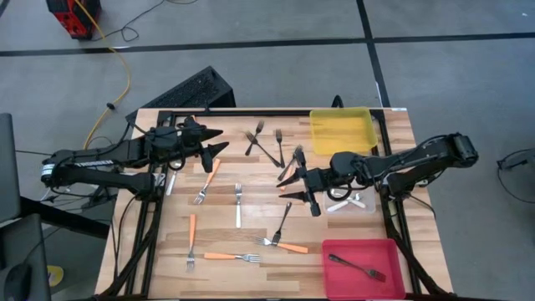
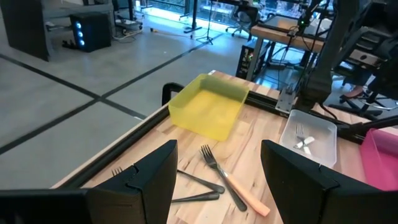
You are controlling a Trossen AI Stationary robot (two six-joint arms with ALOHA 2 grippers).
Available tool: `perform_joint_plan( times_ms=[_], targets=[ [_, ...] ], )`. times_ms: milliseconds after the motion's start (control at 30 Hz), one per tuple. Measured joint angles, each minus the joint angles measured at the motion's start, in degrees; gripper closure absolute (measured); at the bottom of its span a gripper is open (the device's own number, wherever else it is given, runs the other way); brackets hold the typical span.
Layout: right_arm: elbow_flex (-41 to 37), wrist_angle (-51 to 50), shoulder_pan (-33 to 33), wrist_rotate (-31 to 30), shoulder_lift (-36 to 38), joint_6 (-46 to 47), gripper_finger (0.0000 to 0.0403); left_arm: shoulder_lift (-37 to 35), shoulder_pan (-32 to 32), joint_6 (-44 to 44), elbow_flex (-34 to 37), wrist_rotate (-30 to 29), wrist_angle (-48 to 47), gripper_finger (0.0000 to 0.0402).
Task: Sort silverware by color (type)
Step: Put the orange fork into the yellow bin
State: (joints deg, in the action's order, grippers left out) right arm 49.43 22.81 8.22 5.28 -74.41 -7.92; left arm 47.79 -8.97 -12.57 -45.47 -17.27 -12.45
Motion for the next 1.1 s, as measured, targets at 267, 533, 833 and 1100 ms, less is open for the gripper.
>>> perform_joint_plan(
  times_ms=[267,533,833,1100],
  targets=[
    [0.0,-0.26,-0.71,0.02,0.22,0.39,0.0248,-0.24,0.0,-0.42,0.0,0.02,0.0,0.0187],
    [0.0,-1.61,-1.7,0.7,1.7,0.71,0.0248,-0.24,0.0,-0.77,0.0,0.41,-0.02,0.0187],
    [0.01,-9.25,-1.63,0.87,9.4,1.59,0.0248,-1.22,-0.02,-0.77,0.0,0.45,-0.13,0.0187],
    [-0.02,-13.88,-1.63,0.84,12.92,1.44,0.0248,-1.31,-0.02,-0.77,0.0,0.43,-0.04,0.0187]
  ],
)
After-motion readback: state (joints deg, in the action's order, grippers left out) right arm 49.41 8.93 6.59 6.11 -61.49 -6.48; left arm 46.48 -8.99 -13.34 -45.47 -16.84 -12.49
